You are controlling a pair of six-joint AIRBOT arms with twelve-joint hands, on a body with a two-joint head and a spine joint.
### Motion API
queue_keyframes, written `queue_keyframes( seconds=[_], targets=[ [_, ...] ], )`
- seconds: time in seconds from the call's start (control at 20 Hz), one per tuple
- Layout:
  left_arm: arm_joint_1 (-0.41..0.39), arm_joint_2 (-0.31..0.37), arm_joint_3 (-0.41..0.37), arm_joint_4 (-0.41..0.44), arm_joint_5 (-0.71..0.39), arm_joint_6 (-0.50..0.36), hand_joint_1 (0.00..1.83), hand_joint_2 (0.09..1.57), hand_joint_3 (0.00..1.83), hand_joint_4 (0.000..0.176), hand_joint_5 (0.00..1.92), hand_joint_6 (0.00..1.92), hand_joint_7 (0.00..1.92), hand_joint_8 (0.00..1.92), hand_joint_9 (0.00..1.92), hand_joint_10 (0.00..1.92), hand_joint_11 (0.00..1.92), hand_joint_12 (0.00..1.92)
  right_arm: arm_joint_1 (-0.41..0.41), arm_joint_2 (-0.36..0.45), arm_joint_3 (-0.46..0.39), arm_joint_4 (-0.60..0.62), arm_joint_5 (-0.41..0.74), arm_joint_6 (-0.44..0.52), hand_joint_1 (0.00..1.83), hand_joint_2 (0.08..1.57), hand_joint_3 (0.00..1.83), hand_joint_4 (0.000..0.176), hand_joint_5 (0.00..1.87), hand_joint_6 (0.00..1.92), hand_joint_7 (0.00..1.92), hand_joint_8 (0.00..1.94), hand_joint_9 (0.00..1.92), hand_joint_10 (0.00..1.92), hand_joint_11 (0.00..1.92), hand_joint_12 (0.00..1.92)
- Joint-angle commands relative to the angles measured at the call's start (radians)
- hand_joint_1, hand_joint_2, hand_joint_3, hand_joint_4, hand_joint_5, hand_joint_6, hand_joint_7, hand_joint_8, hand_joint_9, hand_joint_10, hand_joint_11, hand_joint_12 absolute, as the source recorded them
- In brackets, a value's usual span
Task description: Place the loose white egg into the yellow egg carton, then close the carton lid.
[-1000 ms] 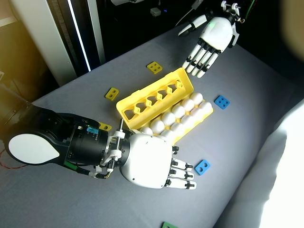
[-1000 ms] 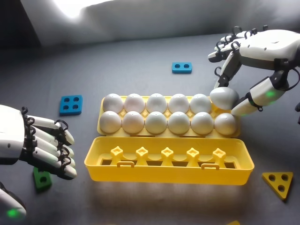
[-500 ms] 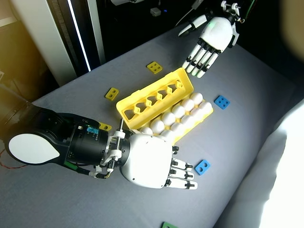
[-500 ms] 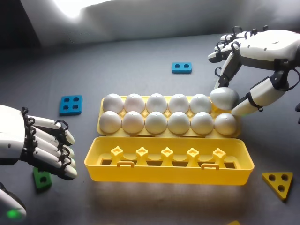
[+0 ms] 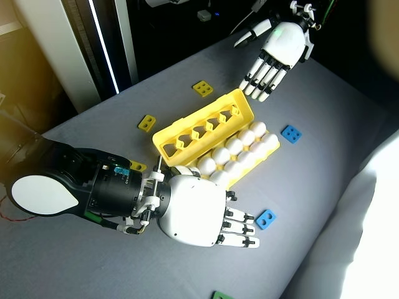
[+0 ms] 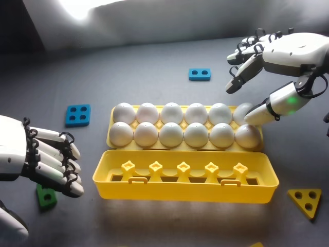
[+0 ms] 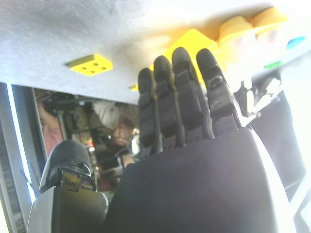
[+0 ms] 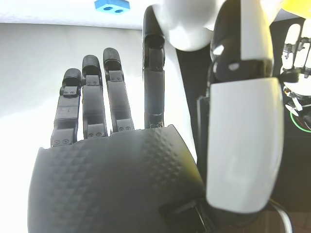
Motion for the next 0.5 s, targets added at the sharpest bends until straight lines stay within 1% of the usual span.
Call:
queue_keyframes(
  seconds=[0.0,0.05,0.2,0.35,0.45],
  targets=[
    [-0.003,0.019,0.001,-0.060,-0.057,-0.006,0.00,1.14,0.00,0.000,0.42,0.00,0.43,0.00,0.37,0.00,0.00,0.60,0.005,0.015,0.002,0.026,0.085,0.004,0.73,0.85,0.00,0.152,0.64,0.00,0.20,0.00,0.15,0.00,0.00,0.05],
    [-0.003,0.018,0.001,-0.060,-0.057,-0.006,0.00,1.14,0.00,0.000,0.42,0.00,0.44,0.00,0.38,0.00,0.00,0.62,0.005,0.015,0.002,0.025,0.085,0.003,0.73,0.85,0.00,0.149,0.60,0.00,0.20,0.00,0.14,0.00,0.00,0.05],
    [-0.003,0.018,0.001,-0.060,-0.057,-0.006,0.00,1.14,0.00,0.000,0.43,0.00,0.44,0.00,0.38,0.00,0.00,0.63,0.005,0.015,0.002,0.025,0.085,0.003,0.71,0.84,0.00,0.128,0.47,0.00,0.18,0.00,0.12,0.00,0.00,0.03],
    [-0.003,0.018,0.001,-0.060,-0.057,-0.006,0.00,1.14,0.00,0.000,0.43,0.00,0.45,0.00,0.39,0.00,0.00,0.62,0.005,0.015,0.002,0.025,0.085,0.003,0.69,0.84,0.00,0.121,0.39,0.00,0.17,0.00,0.09,0.00,0.00,0.03],
    [-0.003,0.018,0.001,-0.060,-0.057,-0.006,0.00,1.14,0.00,0.000,0.43,0.00,0.45,0.00,0.39,0.00,0.00,0.64,0.008,0.017,0.002,0.025,0.085,0.003,0.67,0.84,0.00,0.108,0.35,0.00,0.17,0.00,0.09,0.00,0.00,0.03]
  ],
)
